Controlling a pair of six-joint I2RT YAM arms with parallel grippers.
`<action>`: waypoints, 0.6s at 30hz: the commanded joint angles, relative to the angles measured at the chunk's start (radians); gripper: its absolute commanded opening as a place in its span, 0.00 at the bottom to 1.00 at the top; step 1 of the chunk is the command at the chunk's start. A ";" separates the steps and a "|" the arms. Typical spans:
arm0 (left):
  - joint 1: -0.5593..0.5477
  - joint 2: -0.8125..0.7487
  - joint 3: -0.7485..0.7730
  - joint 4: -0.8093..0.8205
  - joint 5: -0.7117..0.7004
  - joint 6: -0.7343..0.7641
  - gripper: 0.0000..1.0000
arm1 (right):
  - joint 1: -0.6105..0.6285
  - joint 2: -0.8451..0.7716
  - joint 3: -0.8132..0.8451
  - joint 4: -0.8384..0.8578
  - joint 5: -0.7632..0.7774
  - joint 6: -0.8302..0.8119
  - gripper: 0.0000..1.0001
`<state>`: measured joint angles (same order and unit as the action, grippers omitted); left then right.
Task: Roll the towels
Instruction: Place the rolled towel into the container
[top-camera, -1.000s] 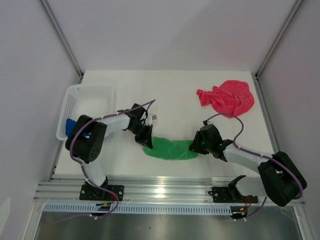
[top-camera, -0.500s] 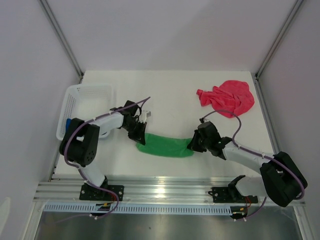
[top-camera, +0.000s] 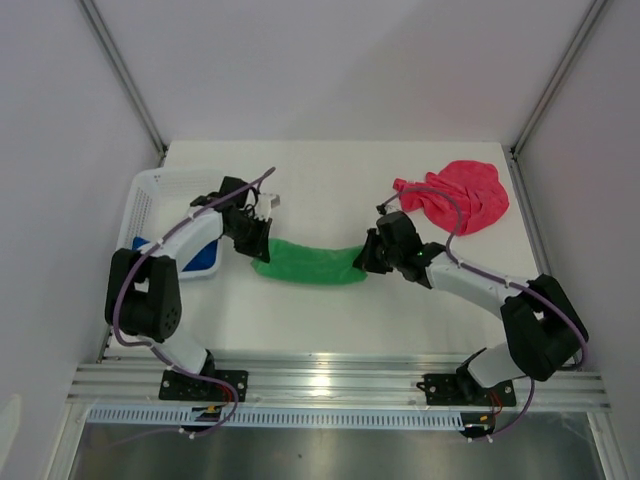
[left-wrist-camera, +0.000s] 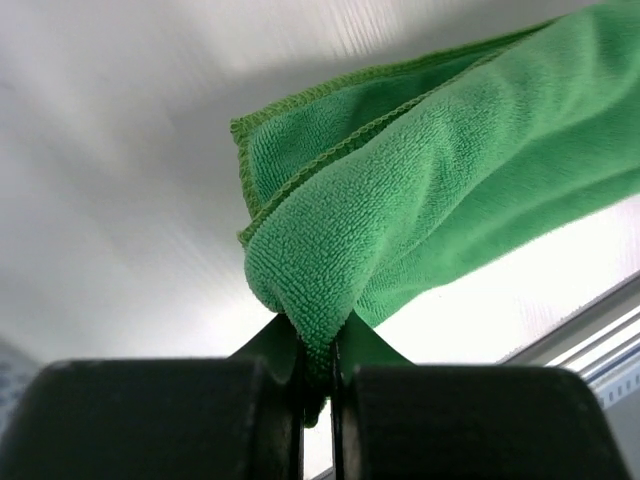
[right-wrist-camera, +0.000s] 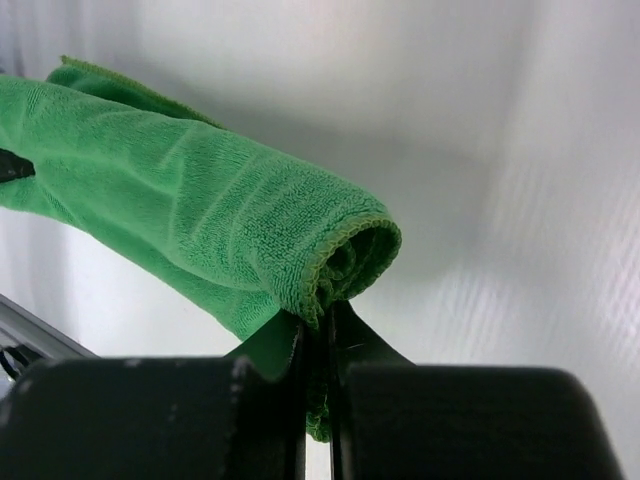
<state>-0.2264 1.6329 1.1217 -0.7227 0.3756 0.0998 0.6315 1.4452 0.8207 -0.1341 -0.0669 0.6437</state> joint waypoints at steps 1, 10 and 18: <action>0.044 -0.097 0.110 -0.044 -0.052 0.051 0.01 | 0.007 0.055 0.147 0.016 -0.001 -0.042 0.00; 0.188 -0.188 0.230 -0.029 -0.139 0.077 0.01 | 0.083 0.344 0.600 0.050 -0.023 -0.068 0.00; 0.459 -0.166 0.216 0.062 -0.237 0.130 0.01 | 0.180 0.707 1.043 0.122 -0.088 -0.013 0.00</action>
<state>0.1383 1.4700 1.3224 -0.7136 0.1886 0.1902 0.7742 2.0621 1.7321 -0.0631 -0.1146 0.6033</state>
